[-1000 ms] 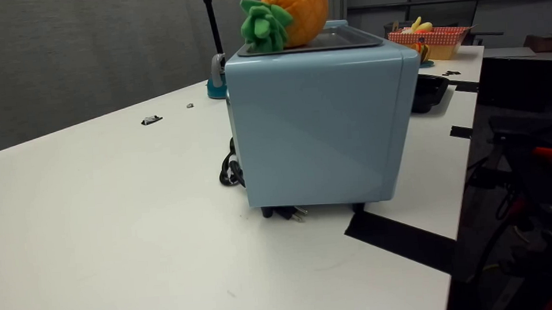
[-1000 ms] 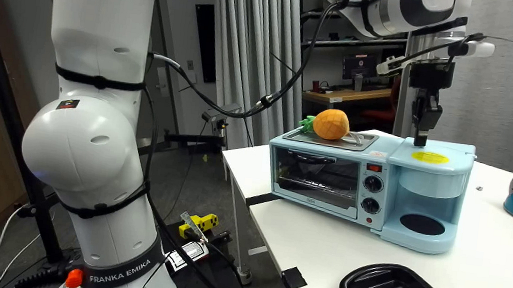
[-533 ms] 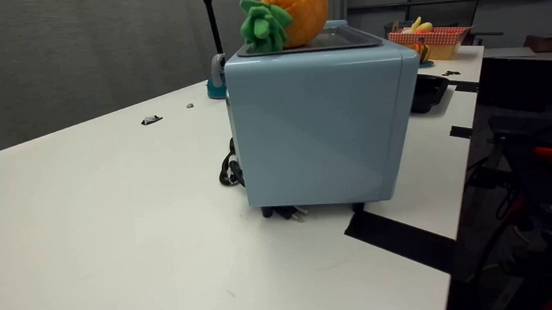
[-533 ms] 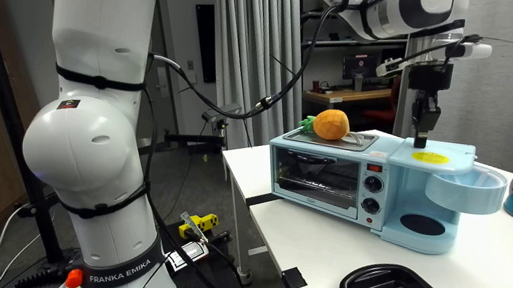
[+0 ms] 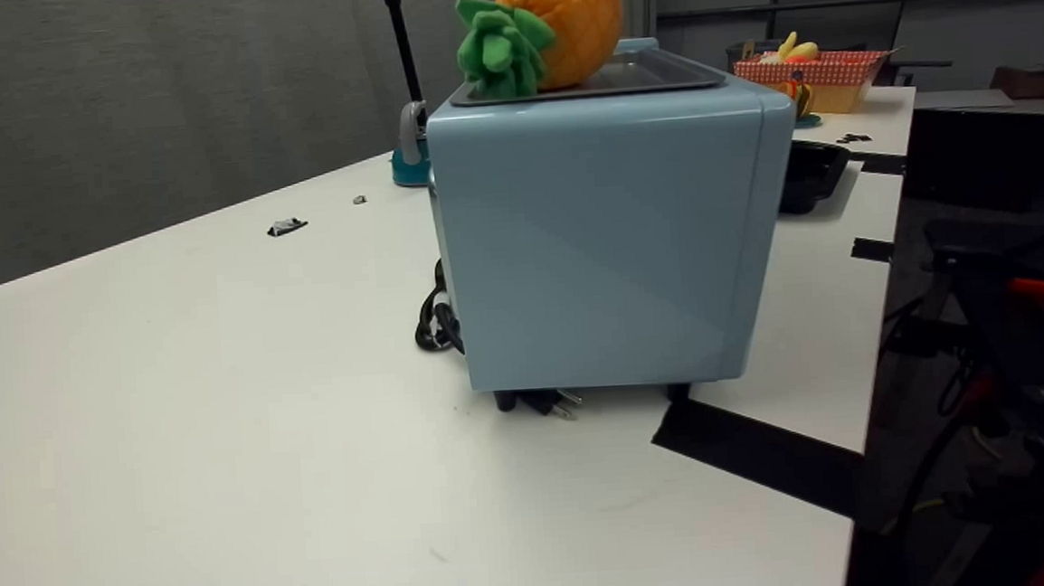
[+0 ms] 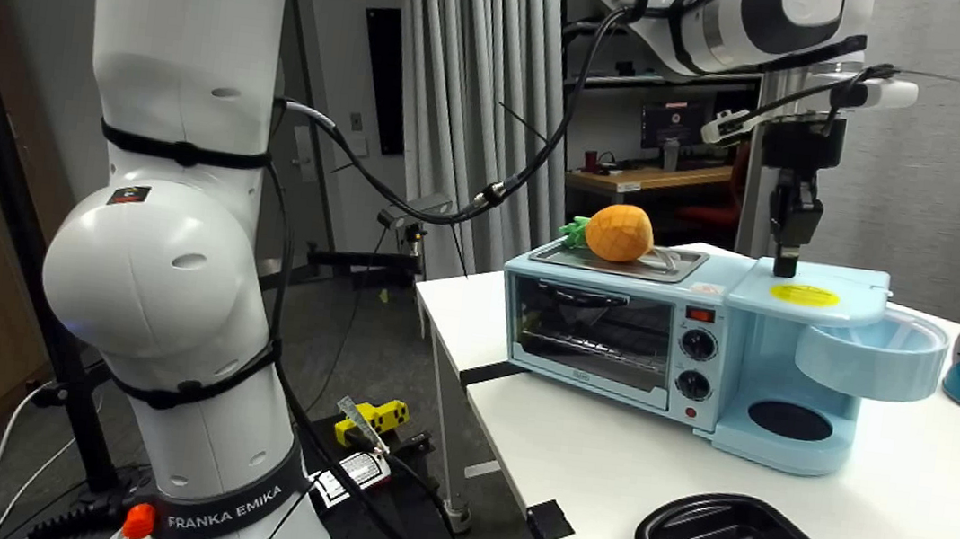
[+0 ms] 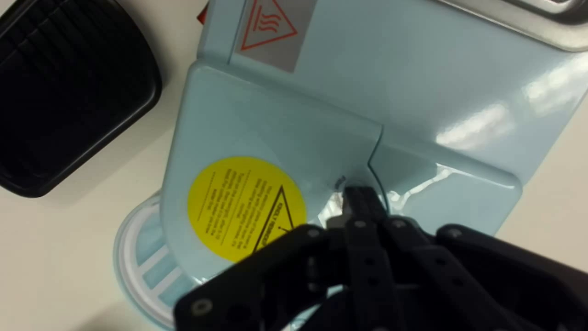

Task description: Push the button on the top of the breakfast maker

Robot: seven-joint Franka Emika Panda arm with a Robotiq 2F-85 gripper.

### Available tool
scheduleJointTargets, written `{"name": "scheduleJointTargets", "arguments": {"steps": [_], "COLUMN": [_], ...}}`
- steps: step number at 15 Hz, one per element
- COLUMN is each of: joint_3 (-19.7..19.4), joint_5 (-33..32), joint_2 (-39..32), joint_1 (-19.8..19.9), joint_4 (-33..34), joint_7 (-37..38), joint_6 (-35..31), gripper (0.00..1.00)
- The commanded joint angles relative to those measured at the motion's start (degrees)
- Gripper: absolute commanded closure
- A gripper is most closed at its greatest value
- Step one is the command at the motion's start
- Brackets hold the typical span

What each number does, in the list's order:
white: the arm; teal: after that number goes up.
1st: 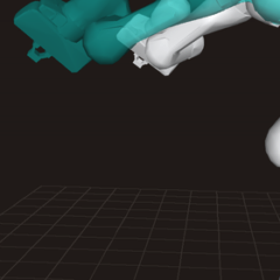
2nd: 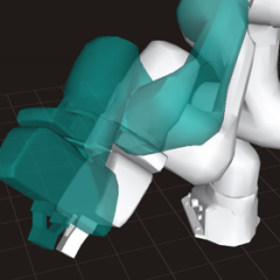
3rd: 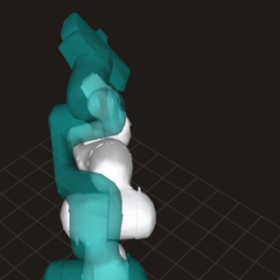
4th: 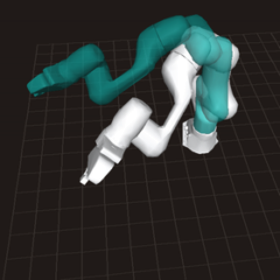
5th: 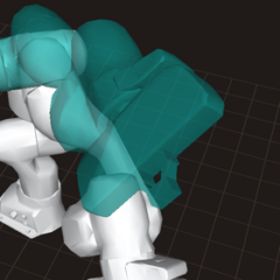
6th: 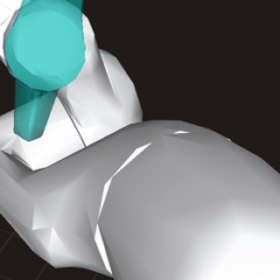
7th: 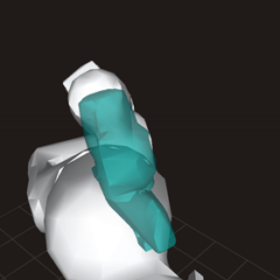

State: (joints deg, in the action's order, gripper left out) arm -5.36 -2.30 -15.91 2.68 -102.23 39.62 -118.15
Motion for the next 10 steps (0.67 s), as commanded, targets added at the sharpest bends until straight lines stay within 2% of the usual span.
{"name": "scheduleJointTargets", "arguments": {"steps": [1, 10], "joint_3": [-1.0, 2.1], "joint_5": [-2.2, -11.1], "joint_2": [7.4, 32.7], "joint_1": [-0.9, 1.2], "joint_4": [-10.7, -34.2], "joint_7": [-0.3, 2.0], "joint_6": [-3.4, -14.9], "gripper": [1.0, 1.0]}}
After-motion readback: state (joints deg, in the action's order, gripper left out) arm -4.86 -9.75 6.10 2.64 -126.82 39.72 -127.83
